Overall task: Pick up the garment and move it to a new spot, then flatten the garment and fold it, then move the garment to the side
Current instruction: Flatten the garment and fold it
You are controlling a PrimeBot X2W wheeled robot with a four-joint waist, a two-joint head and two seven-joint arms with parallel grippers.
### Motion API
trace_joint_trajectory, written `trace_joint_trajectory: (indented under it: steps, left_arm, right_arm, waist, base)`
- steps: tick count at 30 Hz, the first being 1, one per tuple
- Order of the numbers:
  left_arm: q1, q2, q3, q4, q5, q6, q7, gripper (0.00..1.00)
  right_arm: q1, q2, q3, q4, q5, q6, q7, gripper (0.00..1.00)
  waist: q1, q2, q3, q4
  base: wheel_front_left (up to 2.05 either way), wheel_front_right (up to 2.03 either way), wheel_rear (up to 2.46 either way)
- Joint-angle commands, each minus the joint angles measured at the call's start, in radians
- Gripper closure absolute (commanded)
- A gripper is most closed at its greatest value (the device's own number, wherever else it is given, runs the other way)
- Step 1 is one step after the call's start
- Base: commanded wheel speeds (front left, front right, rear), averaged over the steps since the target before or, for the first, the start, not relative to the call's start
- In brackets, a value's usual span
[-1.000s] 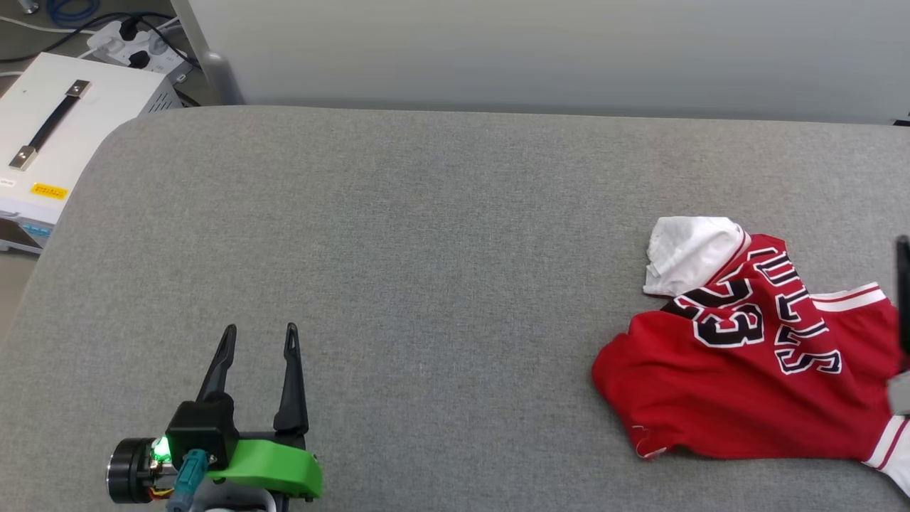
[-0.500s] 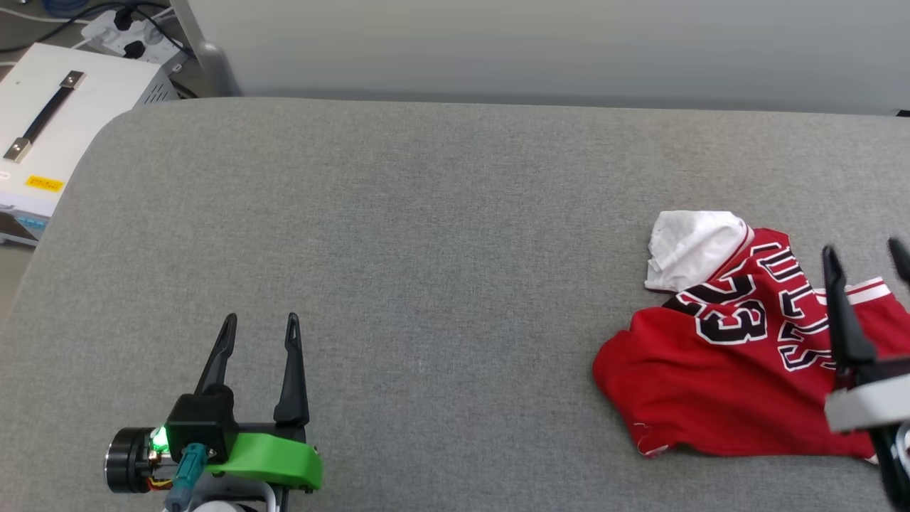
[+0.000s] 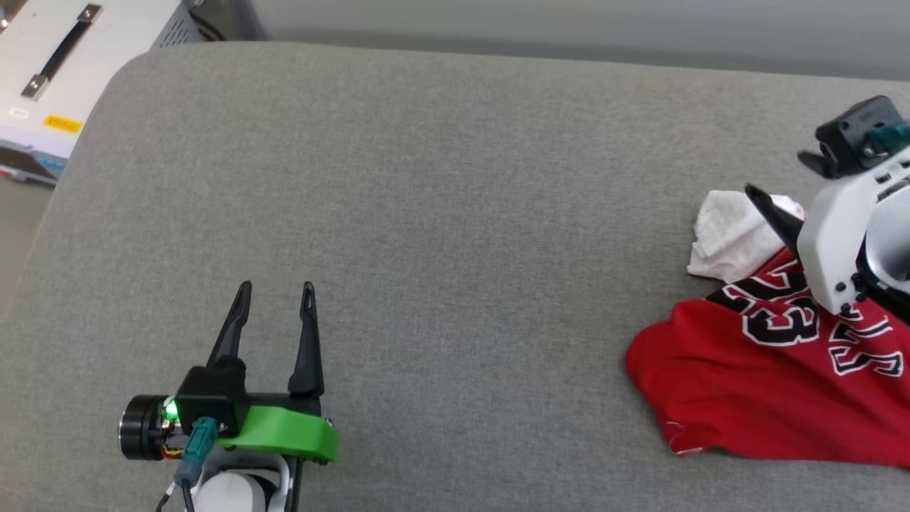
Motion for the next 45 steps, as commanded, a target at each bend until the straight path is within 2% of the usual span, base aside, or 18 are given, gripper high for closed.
trace_joint_trajectory:
  steps: [1, 4, 8, 18, 19, 20, 26, 32, 36, 45]
  left_arm:
    - [-0.021, -0.002, -0.007, 0.0, -0.012, 0.009, -0.006, 0.0]
    - [-0.04, -0.002, -0.025, -0.004, -0.027, 0.018, -0.006, 0.0]
    - [-0.066, -0.002, -0.044, -0.009, -0.043, 0.03, -0.006, 0.0]
    - [-0.099, -0.002, -0.084, -0.008, -0.074, 0.06, -0.006, 0.0]
    - [-0.099, -0.002, -0.084, -0.008, -0.074, 0.063, -0.006, 0.0]
    - [-0.098, -0.002, -0.085, -0.007, -0.075, 0.065, -0.006, 0.0]
    - [-0.092, -0.002, -0.088, -0.002, -0.075, 0.069, -0.006, 0.0]
    - [-0.083, -0.002, -0.093, -0.003, -0.076, 0.071, -0.006, 0.0]
    - [-0.079, -0.002, -0.1, -0.005, -0.081, 0.074, -0.006, 0.0]
    - [-0.082, -0.002, -0.116, -0.006, -0.1, 0.088, -0.006, 0.0]
  right_arm:
    - [-0.036, -0.021, 0.04, 0.025, 0.044, -0.001, 0.072, 0.0]
    - [-0.106, -0.057, 0.112, 0.08, 0.116, -0.001, 0.197, 0.0]
    - [-0.168, -0.068, 0.188, 0.168, 0.138, -0.001, 0.262, 0.0]
    - [-0.188, -0.043, 0.338, 0.43, 0.174, -0.001, 0.278, 0.0]
    - [-0.189, -0.043, 0.35, 0.436, 0.18, -0.001, 0.274, 0.64]
    - [-0.195, -0.043, 0.357, 0.439, 0.189, -0.001, 0.252, 0.98]
    - [-0.268, -0.046, 0.367, 0.412, 0.219, -0.001, 0.065, 1.0]
    - [-0.371, -0.006, 0.402, 0.336, 0.237, -0.001, -0.074, 1.0]
    - [-0.44, 0.062, 0.463, 0.307, 0.249, -0.001, -0.116, 1.0]
    - [-0.538, 0.299, 0.663, 0.366, 0.292, -0.001, -0.219, 1.0]
  waist:
    - [0.0, 0.0, 0.039, 0.035]
    - [0.0, 0.0, 0.074, 0.058]
    - [0.0, 0.0, 0.121, 0.086]
    - [0.0, 0.0, 0.183, 0.131]
    - [0.0, 0.0, 0.183, 0.131]
    - [0.0, 0.0, 0.181, 0.13]
    - [0.0, 0.0, 0.152, 0.128]
    - [0.0, 0.0, 0.125, 0.136]
    - [0.0, 0.0, 0.122, 0.152]
    - [0.0, 0.0, 0.149, 0.194]
  base:
    - [0.0, 0.0, 0.0]
    - [0.0, 0.0, 0.0]
    - [0.0, 0.0, 0.0]
    - [0.0, 0.0, 0.0]
    - [0.0, 0.0, 0.0]
    - [0.0, 0.0, 0.0]
    - [0.0, 0.0, 0.0]
    - [0.0, 0.0, 0.0]
    - [0.0, 0.0, 0.0]
    - [0.0, 0.0, 0.0]
